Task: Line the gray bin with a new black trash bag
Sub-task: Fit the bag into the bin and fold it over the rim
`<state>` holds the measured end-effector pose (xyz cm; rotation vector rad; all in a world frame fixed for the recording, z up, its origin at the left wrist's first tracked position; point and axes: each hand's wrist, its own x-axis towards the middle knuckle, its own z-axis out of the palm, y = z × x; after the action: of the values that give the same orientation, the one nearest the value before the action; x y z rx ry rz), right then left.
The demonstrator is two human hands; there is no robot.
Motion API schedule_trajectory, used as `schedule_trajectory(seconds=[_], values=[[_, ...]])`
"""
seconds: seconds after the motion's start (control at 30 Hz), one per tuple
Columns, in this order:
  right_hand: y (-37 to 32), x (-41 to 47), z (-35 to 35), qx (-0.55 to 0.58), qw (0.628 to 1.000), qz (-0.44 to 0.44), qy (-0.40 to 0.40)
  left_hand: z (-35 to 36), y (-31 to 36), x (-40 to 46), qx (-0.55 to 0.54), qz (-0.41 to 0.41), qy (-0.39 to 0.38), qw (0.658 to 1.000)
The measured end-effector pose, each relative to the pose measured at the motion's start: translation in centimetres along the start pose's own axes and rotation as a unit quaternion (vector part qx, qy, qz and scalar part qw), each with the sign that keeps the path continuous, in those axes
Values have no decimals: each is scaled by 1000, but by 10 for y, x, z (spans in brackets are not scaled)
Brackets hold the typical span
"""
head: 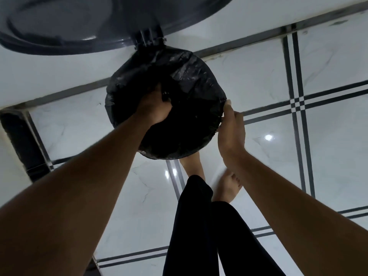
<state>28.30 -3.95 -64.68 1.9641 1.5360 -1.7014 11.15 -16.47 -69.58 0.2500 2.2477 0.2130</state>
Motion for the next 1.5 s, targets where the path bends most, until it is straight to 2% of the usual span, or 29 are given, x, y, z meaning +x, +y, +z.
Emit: schedule_trajectory(seconds=[0.1,0.17,0.2,0.27,0.33,0.4,0.47,0.53,0.6,0.7,0.8,0.87,0.93,1.07,1.23,1.37,1.5], values=[[1,-11,-5,21,1000,15,7,-6,6,-1,0,27,-77,997],[-2,-20,-7,20,1000,2,12,-13,6,-18,-7,67,-63,996],[-5,-24,-8,14,1000,-16,14,-18,6,-28,-9,87,-26,996],[-15,-25,-8,-2,998,-62,22,-27,6,-46,-2,145,127,981],[-28,-19,-5,-22,992,-115,37,-37,9,-63,-7,187,295,937],[-47,-8,-1,-41,985,-162,50,-46,12,-69,-31,137,387,911],[-71,5,4,-65,981,-180,30,-51,10,-60,-93,9,398,913],[-95,21,12,-106,982,-154,-29,-63,0,-40,-158,-122,347,916],[-113,37,21,-146,978,-117,-97,-76,-12,-19,-214,-166,239,932],[-130,52,28,-172,968,-112,-145,-96,-23,1,-261,-137,134,946],[-142,57,28,-197,958,-132,-159,-115,-33,3,-371,-119,0,921],[-144,59,29,-196,958,-126,-169,-127,-44,3,-364,-79,-102,922],[-144,59,30,-183,961,-105,-176,-136,-55,5,-365,-58,-163,915],[-145,59,33,-160,968,-86,-174,-146,-61,8,-378,-47,-207,901],[-147,61,39,-112,979,-66,-155,-141,-61,19,-464,-50,-172,867],[-143,62,43,-76,986,-51,-139,-134,-59,22,-498,-64,-183,845],[-140,68,48,-93,986,-79,-113,-126,-54,25,-530,-68,-177,826]])
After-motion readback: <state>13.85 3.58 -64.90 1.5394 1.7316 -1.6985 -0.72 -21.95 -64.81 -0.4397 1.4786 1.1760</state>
